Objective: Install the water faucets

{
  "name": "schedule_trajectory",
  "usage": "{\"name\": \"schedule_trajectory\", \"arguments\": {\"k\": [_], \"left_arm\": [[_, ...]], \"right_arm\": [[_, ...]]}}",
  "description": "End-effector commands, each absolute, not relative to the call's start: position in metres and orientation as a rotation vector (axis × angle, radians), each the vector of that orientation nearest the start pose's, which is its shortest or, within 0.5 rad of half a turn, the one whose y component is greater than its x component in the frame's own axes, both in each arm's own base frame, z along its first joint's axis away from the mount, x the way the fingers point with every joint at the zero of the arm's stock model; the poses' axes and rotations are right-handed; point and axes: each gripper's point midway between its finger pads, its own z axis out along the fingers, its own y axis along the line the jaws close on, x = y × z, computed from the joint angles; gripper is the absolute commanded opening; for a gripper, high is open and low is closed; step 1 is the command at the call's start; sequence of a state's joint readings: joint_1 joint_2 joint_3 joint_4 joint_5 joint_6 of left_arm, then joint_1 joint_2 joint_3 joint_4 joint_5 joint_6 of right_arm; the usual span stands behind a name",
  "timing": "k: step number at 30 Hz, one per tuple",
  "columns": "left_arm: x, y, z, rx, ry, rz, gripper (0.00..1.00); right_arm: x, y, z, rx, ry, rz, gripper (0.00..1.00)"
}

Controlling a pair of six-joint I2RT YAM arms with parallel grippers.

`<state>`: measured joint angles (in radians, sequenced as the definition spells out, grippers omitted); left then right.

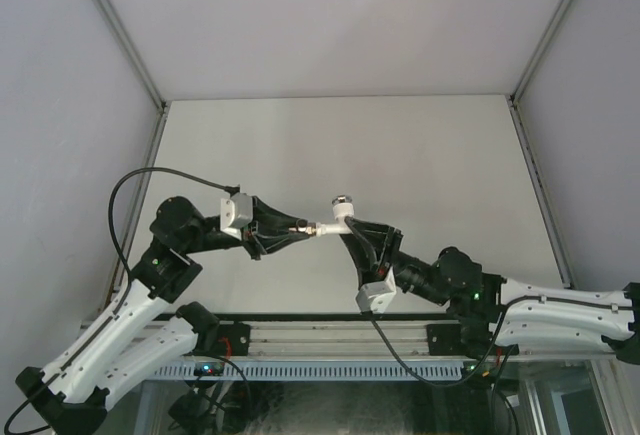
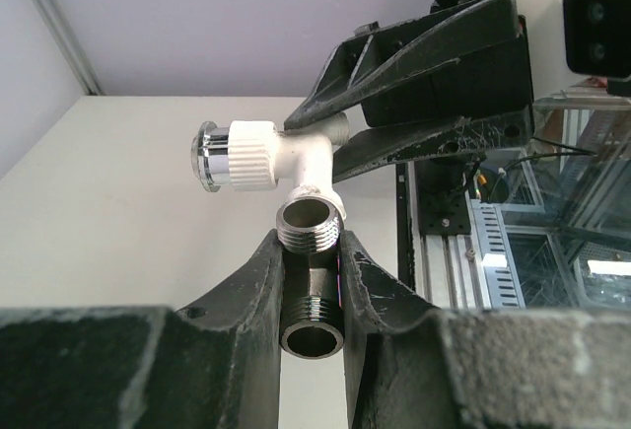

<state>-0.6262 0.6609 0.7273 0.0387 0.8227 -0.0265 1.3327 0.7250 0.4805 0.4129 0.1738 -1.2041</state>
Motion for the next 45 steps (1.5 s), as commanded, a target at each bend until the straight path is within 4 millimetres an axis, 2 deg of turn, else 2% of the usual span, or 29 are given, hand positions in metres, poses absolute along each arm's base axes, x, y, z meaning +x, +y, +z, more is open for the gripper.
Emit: {"name": "schedule_trajectory", "arguments": {"k": [1,4,5,6,8,9,11,14,18,25,29,32,35,41,45], "left_arm": [[0.119,-0.25,0.35,1.107,1.086,-1.114,0.0],[0.118,-0.251,0.349,1.117,1.081,-1.119,0.0],[0.118,-0.251,0.349,1.117,1.082,-1.119,0.0],[0.118,-0.251,0.349,1.12,1.08,-1.12,0.0],[0.116,-0.251,0.35,1.128,1.073,-1.126,0.0],[0.115,-0.251,0.351,1.132,1.07,-1.13,0.0],[0.115,-0.252,0.352,1.139,1.067,-1.135,0.0],[0.113,-0.253,0.352,1.15,1.065,-1.146,0.0],[0.111,-0.253,0.351,1.157,1.064,-1.158,0.0],[0.111,-0.252,0.352,1.161,1.049,-1.142,0.0],[0.113,-0.252,0.349,1.168,1.037,-1.116,0.0],[0.116,-0.253,0.347,1.163,1.04,-1.108,0.0],[0.116,-0.253,0.347,1.169,1.034,-1.108,0.0],[0.117,-0.254,0.348,1.162,1.033,-1.109,0.0],[0.117,-0.255,0.352,1.142,1.042,-1.133,0.0]], "right_arm": [[0.134,0.284,0.341,-1.219,0.62,0.152,0.3],[0.129,0.285,0.344,-1.215,0.653,0.239,0.21],[0.128,0.285,0.344,-1.217,0.663,0.272,0.21],[0.126,0.285,0.344,-1.221,0.672,0.307,0.25],[0.125,0.284,0.343,-1.221,0.683,0.344,0.49],[0.126,0.284,0.342,-1.226,0.686,0.337,0.54],[0.131,0.284,0.339,-1.227,0.705,0.32,0.58],[0.141,0.284,0.335,-1.227,0.735,0.271,0.59],[0.145,0.287,0.329,-1.253,0.77,0.254,0.54],[0.139,0.291,0.327,-1.247,0.816,0.366,0.22],[0.129,0.288,0.337,-1.191,0.856,0.539,0.02],[0.115,0.286,0.344,-1.167,0.897,0.74,0.0],[0.111,0.282,0.348,-1.155,0.946,0.858,0.0],[0.111,0.283,0.346,-1.169,0.966,0.884,0.0],[0.114,0.287,0.34,-1.206,0.949,0.804,0.0]]}}
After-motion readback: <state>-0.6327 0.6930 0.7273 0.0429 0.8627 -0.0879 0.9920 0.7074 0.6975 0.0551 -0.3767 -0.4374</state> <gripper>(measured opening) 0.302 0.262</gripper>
